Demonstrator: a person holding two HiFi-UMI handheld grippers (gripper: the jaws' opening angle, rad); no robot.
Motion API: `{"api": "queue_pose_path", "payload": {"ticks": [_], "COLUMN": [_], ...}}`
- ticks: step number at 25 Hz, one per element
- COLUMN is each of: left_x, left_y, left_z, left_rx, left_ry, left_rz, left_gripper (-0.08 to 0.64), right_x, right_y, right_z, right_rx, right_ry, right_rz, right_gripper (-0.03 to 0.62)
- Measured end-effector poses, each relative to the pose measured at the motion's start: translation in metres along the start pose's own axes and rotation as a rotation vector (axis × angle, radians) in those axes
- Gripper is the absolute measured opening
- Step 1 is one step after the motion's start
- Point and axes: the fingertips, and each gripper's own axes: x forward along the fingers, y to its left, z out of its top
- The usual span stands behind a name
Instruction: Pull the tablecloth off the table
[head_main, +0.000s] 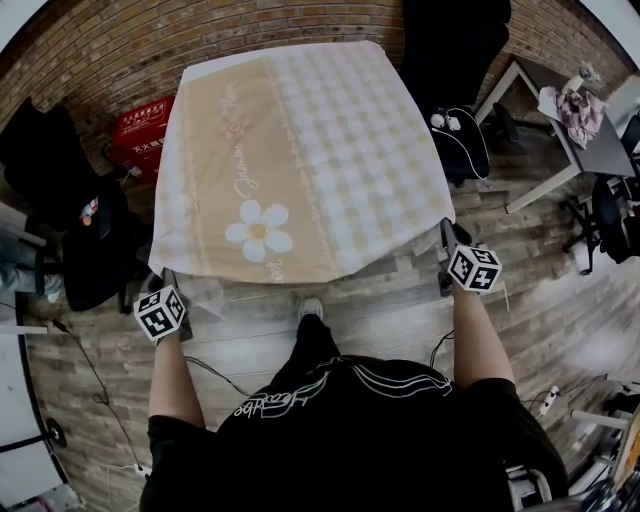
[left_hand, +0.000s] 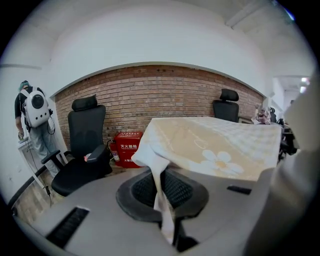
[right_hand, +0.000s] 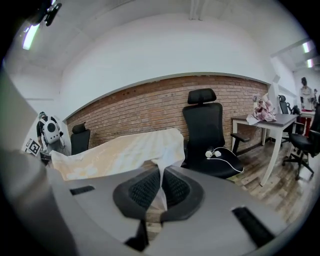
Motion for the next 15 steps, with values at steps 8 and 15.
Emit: {"api": "queue_pose_path", "payload": {"ticks": [8,15], "left_x": [-0.041,-0.084], "left_y": [-0.015,-0.027], "left_z": [0.000,0.006], "left_rx": [-0.041,-0.059], "left_ry": [-0.053,-0.093], "left_rz": [-0.014,-0.024], "left_gripper": [0.008,0.006], "right_x": [-0.039,-0.075], "right_y": [0.010,0.019], "right_z": [0.006,0.014], "right_rx": [0.000,-0.003], "right_ry": [-0.039,-0.074], "right_rz": [0.015,0.043], "right_gripper": [-0.003,-0.003]}}
